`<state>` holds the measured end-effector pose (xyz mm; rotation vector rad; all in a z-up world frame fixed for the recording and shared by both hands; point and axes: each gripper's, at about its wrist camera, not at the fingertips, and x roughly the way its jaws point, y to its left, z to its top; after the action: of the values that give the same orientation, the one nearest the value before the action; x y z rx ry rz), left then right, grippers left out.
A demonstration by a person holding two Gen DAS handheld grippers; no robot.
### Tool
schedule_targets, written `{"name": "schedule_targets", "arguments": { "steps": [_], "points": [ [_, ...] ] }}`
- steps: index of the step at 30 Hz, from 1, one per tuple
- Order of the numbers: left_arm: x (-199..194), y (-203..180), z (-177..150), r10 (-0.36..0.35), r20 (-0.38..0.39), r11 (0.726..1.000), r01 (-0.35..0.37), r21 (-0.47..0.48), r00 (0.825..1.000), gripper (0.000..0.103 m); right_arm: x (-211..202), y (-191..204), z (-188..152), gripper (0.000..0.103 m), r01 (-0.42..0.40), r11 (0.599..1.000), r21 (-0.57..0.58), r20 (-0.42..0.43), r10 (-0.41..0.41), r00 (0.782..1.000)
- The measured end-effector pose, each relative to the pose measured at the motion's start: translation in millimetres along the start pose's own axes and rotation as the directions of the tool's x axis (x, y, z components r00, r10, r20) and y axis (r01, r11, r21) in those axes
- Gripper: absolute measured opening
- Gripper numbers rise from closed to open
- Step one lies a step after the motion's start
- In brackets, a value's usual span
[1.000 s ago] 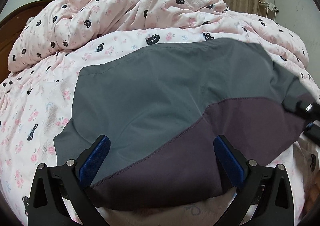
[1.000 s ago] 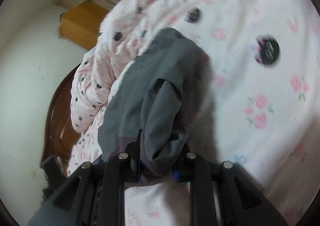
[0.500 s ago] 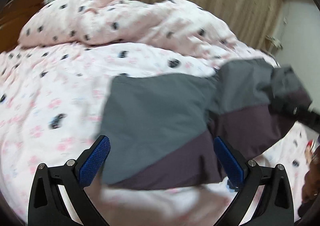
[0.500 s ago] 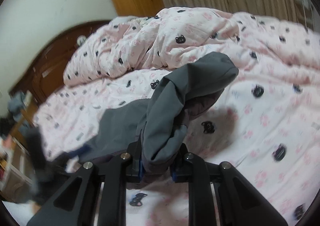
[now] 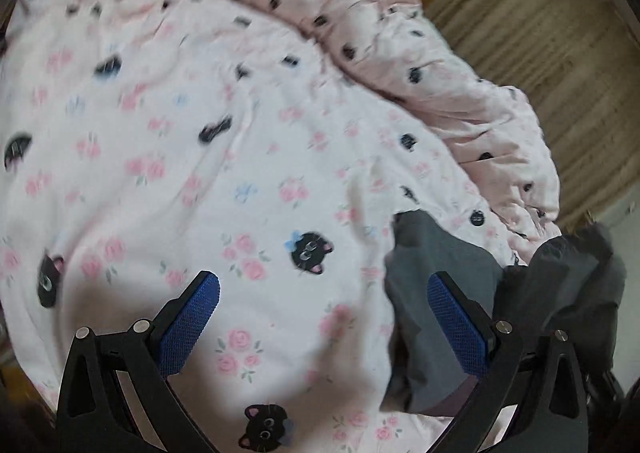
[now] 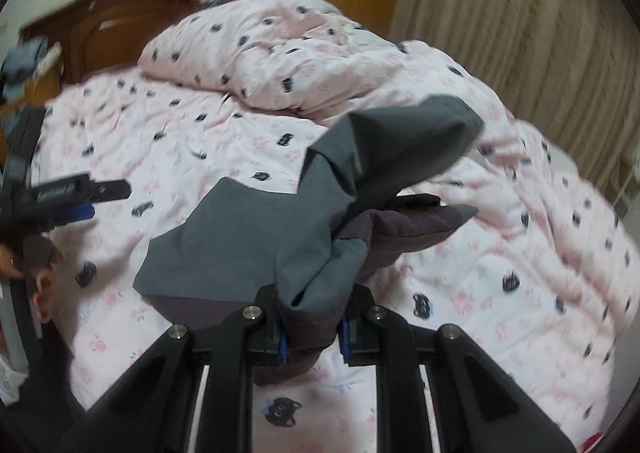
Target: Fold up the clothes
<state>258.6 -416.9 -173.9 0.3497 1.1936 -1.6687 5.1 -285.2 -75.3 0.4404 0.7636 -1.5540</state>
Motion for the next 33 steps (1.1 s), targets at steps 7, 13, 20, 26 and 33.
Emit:
{"name": "schedule_targets", "arguments": {
  "steps": [7,13,20,26,33],
  "points": [
    [2,-3,-5,-0.023,-0.019,1.000,0.023,-0.005,1.000,0.102,23,61,5,0.019,0.057,0.980,-0.190,-0.024,-0.063,0.998],
    [0,7,-2,-0.019,-0.011,0.998,0.018,-0.057,1.000,0.102,48,113,2,0.019,0.100,0.926,-0.365,-0.043,-0.124,0.991],
    [5,14,4,-0.015,-0.014,0.997,0.014,-0.076,1.000,0.102,88,163,-25,0.026,0.129,0.818,-0.560,-0.065,-0.199,0.978],
    [15,-2,17,-0.121,-0.033,0.992,0.121,-0.019,0.992,0.102,98,174,-40,0.028,0.184,0.758,-0.625,0.000,-0.236,0.972],
    [7,-63,23,-0.204,0.000,0.915,0.191,0.355,0.979,0.102,95,169,-48,0.029,0.188,0.764,-0.617,0.051,-0.200,0.979]
  ]
}}
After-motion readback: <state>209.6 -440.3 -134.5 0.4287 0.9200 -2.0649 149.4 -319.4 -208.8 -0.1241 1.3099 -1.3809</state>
